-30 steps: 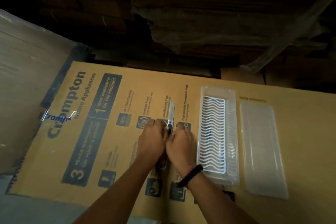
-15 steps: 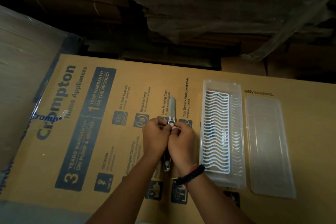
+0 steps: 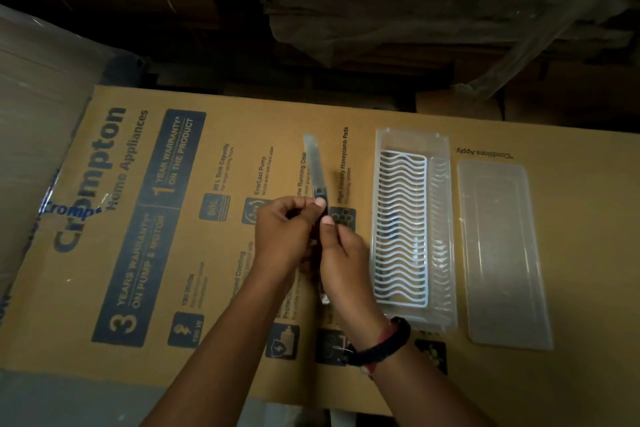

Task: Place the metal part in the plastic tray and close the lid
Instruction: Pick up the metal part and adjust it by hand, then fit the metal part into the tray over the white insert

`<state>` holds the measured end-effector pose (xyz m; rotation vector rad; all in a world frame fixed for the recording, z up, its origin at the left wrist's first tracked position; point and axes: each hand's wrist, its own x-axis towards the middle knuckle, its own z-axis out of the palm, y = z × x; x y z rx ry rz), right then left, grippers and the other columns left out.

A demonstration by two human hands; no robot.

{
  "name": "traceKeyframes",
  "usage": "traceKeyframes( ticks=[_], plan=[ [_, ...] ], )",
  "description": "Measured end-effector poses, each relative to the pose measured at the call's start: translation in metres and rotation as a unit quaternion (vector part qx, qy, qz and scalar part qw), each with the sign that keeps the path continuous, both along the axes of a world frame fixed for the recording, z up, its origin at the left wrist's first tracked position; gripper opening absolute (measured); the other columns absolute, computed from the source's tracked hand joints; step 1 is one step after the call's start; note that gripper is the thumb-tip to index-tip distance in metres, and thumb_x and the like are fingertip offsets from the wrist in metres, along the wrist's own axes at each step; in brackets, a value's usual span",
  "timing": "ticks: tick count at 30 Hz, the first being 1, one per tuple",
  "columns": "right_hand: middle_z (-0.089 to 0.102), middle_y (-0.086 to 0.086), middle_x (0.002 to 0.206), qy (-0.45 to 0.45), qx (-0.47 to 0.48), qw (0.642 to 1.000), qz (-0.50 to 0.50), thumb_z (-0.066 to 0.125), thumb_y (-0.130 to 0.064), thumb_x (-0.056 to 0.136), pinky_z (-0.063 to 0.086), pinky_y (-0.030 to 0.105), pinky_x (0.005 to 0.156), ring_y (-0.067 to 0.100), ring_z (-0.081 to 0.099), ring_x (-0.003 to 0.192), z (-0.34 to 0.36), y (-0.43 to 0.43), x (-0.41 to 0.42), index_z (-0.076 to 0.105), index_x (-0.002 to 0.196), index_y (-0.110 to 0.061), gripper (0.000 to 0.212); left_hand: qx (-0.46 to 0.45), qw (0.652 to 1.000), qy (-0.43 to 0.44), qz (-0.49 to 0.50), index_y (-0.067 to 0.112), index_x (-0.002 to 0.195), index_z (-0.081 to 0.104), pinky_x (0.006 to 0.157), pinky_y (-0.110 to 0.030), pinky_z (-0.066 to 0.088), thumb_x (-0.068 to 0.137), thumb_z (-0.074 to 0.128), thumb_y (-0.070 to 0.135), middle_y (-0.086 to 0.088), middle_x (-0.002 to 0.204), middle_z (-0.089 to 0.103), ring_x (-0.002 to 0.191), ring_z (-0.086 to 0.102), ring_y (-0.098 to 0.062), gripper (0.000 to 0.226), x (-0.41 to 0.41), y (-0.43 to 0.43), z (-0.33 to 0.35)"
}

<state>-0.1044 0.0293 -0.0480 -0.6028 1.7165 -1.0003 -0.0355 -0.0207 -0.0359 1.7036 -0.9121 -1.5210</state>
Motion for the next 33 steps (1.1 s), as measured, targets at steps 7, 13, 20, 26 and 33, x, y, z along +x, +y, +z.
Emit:
traceKeyframes(
  ticks=[7, 13, 20, 26, 33],
  plan=[
    [0.067, 0.019, 0.067, -0.049, -0.058, 0.997, -0.032, 0.04, -0.038, 0.1, 0.048, 0.037, 0.045, 0.029, 0.06, 0.051, 0.029, 0.008, -0.025, 0.067, 0.093, -0.008, 0.042, -0.042, 0.998, 0.036, -0.013, 0.002, 0.096, 0.07, 0.039, -0.023, 0.04, 0.085, 0.07, 0.012, -0.009, 0.072, 0.062, 0.044, 0.05, -0.007, 0.015, -0.023, 0.013, 0.027],
    [0.069, 0.025, 0.076, -0.049, -0.095, 0.994, -0.031, 0.041, -0.031, 0.101, 0.051, 0.04, 0.045, 0.032, 0.062, 0.054, 0.037, 0.016, -0.041, 0.068, 0.097, -0.008, 0.036, -0.045, 0.995, 0.072, -0.043, 0.008, 0.109, 0.069, 0.042, -0.019, 0.044, 0.087, 0.066, 0.006, -0.023, 0.101, 0.068, 0.049, 0.055, 0.0, 0.022, -0.033, 0.023, 0.033],
    [0.06, 0.016, 0.068, -0.09, -0.134, 0.987, 0.012, 0.04, -0.016, 0.102, 0.045, 0.032, 0.045, 0.019, 0.054, 0.053, 0.047, 0.024, -0.06, 0.068, 0.099, -0.018, 0.029, -0.019, 0.981, 0.182, -0.063, 0.009, 0.122, 0.062, 0.041, -0.025, 0.038, 0.086, 0.058, -0.008, -0.014, 0.099, 0.067, 0.057, 0.053, -0.013, 0.04, -0.038, 0.03, 0.036],
    [0.059, 0.024, 0.071, -0.124, -0.131, 0.983, 0.042, 0.045, -0.012, 0.1, 0.048, 0.029, 0.051, 0.025, 0.053, 0.057, 0.052, 0.032, -0.074, 0.066, 0.112, -0.012, 0.025, 0.014, 0.971, 0.227, -0.068, 0.005, 0.118, 0.063, 0.045, -0.026, 0.039, 0.08, 0.055, -0.006, -0.007, 0.094, 0.073, 0.064, 0.056, -0.018, 0.04, -0.042, 0.025, 0.048],
    [0.067, 0.013, 0.086, -0.148, -0.155, 0.976, 0.04, 0.045, 0.003, 0.096, 0.051, 0.025, 0.052, 0.019, 0.058, 0.066, 0.05, 0.037, -0.076, 0.064, 0.115, -0.008, 0.029, -0.01, 0.992, 0.124, -0.027, 0.01, 0.094, 0.071, 0.044, -0.022, 0.043, 0.086, 0.068, 0.014, -0.013, 0.082, 0.066, 0.049, 0.054, -0.008, 0.009, -0.058, 0.015, 0.053]
  ],
)
